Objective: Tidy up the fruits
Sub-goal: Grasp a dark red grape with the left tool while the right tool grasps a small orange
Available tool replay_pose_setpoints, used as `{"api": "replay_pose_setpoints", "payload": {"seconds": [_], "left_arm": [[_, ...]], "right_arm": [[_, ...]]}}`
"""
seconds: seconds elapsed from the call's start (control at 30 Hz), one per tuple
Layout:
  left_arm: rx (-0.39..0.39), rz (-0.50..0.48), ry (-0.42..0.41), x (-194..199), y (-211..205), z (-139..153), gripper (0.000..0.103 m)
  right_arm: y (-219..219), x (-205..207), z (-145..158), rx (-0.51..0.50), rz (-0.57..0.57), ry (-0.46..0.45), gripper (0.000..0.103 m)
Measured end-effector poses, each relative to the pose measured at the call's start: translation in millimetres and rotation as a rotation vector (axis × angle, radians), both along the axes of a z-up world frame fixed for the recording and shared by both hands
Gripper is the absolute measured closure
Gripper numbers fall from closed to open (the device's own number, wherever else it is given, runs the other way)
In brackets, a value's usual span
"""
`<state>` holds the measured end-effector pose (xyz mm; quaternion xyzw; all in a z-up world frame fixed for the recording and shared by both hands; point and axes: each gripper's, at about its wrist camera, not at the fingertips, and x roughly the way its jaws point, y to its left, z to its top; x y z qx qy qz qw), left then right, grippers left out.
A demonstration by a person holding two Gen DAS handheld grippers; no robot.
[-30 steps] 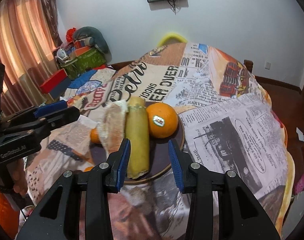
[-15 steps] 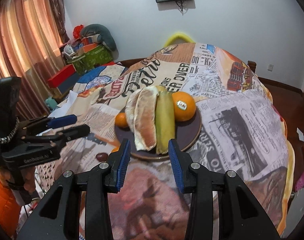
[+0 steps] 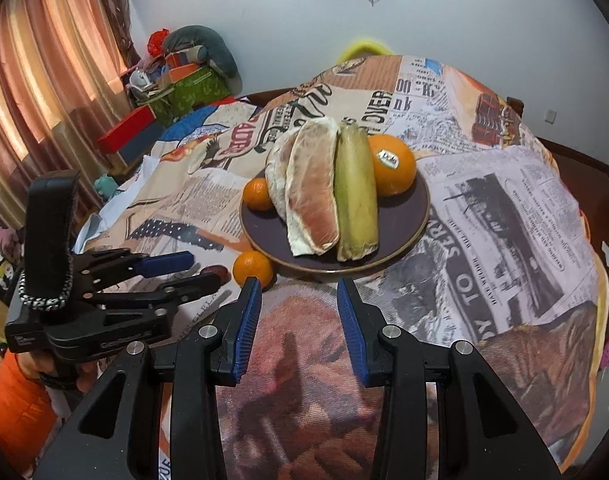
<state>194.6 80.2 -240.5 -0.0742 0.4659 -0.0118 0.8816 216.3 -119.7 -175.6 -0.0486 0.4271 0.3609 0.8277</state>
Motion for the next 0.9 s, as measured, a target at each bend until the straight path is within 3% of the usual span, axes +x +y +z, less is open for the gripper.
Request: {"api": "replay_pose_setpoints", "payload": {"seconds": [0.37,0.9], "left_arm": [[-0.031,-0.015,-0.019,-1,5,-7,0.085],[-0.033,0.023,-0.074,-20,27,9,0.086]], "right_arm": [[26,2,-17,-0.027,0.054,0.040,0.067],[66,14,-41,-0.047,0.105,0.107,0.067]]}}
